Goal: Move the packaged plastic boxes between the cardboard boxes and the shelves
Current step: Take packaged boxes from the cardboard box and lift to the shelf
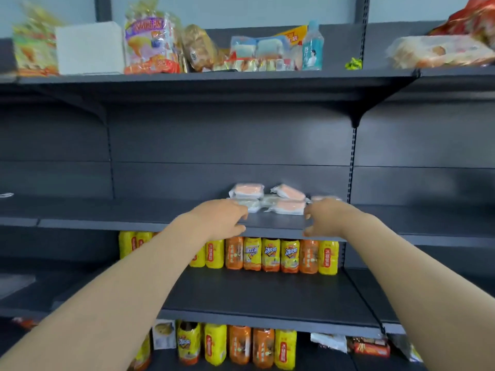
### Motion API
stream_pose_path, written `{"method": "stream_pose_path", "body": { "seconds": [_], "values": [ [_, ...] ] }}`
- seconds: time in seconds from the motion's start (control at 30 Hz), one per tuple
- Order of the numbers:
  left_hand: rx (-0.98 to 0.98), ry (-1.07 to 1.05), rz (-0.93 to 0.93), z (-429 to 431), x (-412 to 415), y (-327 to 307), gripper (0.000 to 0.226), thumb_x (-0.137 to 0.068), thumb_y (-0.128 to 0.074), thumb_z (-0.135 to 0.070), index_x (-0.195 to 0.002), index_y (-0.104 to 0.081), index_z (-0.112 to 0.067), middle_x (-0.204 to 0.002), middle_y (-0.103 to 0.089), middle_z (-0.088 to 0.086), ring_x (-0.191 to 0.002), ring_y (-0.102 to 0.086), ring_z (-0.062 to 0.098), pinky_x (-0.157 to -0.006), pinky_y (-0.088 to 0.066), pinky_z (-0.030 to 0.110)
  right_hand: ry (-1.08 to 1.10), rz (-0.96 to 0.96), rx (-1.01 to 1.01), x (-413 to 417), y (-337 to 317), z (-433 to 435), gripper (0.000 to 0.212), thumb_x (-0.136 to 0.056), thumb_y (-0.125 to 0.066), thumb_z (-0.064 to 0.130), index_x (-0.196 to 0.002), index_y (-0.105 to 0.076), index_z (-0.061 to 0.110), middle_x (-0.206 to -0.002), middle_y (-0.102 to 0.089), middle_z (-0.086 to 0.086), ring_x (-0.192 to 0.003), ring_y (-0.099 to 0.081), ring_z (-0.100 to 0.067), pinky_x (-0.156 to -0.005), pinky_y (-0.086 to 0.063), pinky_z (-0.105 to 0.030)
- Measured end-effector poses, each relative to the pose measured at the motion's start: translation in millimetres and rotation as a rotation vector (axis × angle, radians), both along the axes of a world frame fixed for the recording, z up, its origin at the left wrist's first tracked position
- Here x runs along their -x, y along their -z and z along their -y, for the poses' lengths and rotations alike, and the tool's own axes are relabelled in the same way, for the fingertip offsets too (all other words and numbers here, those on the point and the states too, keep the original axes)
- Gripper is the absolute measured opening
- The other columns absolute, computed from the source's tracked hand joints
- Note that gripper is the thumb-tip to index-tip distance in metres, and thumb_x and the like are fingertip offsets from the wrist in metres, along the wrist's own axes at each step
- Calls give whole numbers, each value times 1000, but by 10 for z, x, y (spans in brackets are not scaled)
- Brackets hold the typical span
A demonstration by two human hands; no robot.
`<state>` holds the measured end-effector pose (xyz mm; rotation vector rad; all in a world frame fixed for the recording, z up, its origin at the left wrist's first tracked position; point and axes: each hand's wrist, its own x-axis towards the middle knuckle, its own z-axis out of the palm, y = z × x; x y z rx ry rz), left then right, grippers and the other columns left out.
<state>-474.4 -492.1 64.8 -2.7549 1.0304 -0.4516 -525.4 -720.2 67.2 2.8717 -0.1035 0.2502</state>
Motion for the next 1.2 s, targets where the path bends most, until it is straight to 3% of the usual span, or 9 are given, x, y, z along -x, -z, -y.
{"method": "stream_pose_path", "body": {
  "seconds": [0.23, 0.47, 0.67, 1.0, 1.1, 1.2],
  "values": [
    [17, -31, 76, 139, -543, -231, 31, -96, -44, -37, -121, -53, -20, -120, -56, 2, -108, -55, 22, -84, -45, 33, -31, 22, -74, -618, -62, 117, 49, -88, -53, 47, -130, -50, 23, -131, -53, 1, -119, -50, -21, -85, -43, -32],
    [107, -50, 131, 180, -1535, -158, 33, -97, -39, -37, -120, -52, -17, -112, -56, 3, -103, -54, 22, -77, -46, 34, 27, 93, -167, -1485, -126, 259, 50, -87, -57, 46, -127, -54, 17, -126, -58, -2, -116, -52, -23, -94, -45, -34],
    [144, -53, 88, 209, -2547, -39, 35, -99, -36, -37, -120, -51, -13, -115, -54, 6, -109, -50, 24, -84, -47, 37, 136, 138, -268, -2257, -158, 374, 52, -82, -61, 52, -123, -55, 19, -123, -60, 0, -113, -54, -22, -92, -45, -32],
    [347, -190, -114, 656, -3953, 444, 44, -98, -33, -39, -129, -47, -10, -127, -54, 11, -116, -52, 29, -86, -43, 35, 283, 118, -263, -3077, 142, 516, 52, -86, -56, 52, -128, -52, 20, -129, -57, 1, -118, -52, -20, -92, -43, -30],
    [446, -295, -220, 795, -4212, 586, 52, -95, -34, -51, -125, -54, -14, -124, -59, 8, -112, -55, 29, -79, -43, 32, 311, 139, -272, -3168, 238, 613, 52, -86, -55, 53, -128, -51, 23, -129, -57, 4, -117, -53, -20, -82, -38, -27],
    [555, -383, -443, 881, -4359, 734, 77, -78, -37, -77, -126, -54, -20, -124, -58, 5, -112, -55, 29, -89, -49, 34, 337, 148, -278, -3211, 374, 768, 49, -87, -54, 54, -125, -54, 23, -126, -57, 2, -115, -52, -20, -83, -37, -26]
  ]
}}
